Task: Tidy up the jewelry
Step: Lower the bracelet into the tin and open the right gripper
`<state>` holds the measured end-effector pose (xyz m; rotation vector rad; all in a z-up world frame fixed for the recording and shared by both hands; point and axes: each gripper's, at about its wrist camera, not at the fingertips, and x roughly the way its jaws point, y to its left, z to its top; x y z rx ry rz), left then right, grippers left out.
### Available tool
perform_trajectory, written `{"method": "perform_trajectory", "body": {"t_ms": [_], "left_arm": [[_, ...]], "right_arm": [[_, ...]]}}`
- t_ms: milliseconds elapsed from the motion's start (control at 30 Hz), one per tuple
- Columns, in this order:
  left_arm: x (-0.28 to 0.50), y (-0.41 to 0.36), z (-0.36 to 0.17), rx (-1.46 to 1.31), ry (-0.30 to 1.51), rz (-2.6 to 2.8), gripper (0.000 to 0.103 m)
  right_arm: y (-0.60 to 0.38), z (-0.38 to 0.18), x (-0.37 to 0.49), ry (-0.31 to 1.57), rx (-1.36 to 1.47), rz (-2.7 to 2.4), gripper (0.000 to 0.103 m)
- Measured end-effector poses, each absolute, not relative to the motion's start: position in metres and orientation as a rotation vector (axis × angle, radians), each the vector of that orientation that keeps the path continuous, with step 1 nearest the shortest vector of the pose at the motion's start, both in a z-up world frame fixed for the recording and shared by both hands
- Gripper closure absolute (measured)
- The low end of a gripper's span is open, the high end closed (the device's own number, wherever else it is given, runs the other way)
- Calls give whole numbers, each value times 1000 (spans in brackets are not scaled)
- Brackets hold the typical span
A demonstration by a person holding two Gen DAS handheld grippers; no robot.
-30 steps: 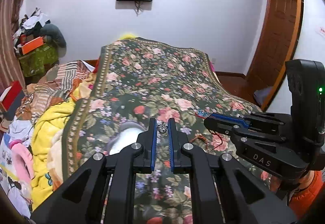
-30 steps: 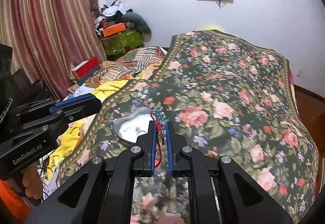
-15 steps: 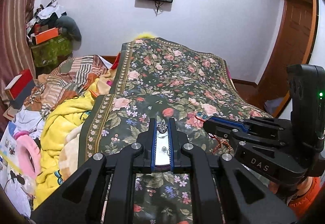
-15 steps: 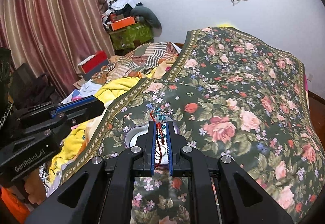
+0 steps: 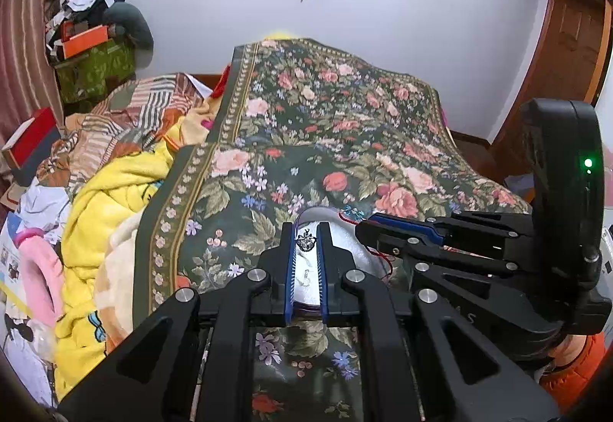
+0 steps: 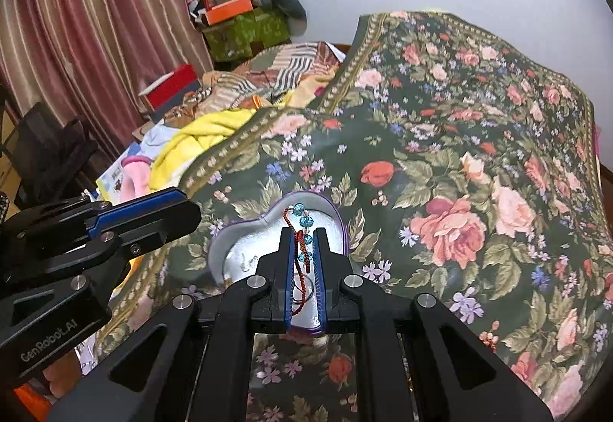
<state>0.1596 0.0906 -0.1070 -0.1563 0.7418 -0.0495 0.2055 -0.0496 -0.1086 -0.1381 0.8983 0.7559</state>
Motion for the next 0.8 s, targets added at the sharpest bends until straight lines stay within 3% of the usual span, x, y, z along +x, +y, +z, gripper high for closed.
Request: {"method": "perform_trajectory", "body": {"t_ms": [633,733,800], "left_arm": [[174,94,-138,-175,828,-61,94],[174,95,-139,-180,833,-58,94],[174,95,-138,-185,840,-56,94]], "right_arm": [[-42,-121,210,917,-172,769,94],[-42,-119,209,918,-176,764,90],[-43,-117,208,910,-175,763,82]]}}
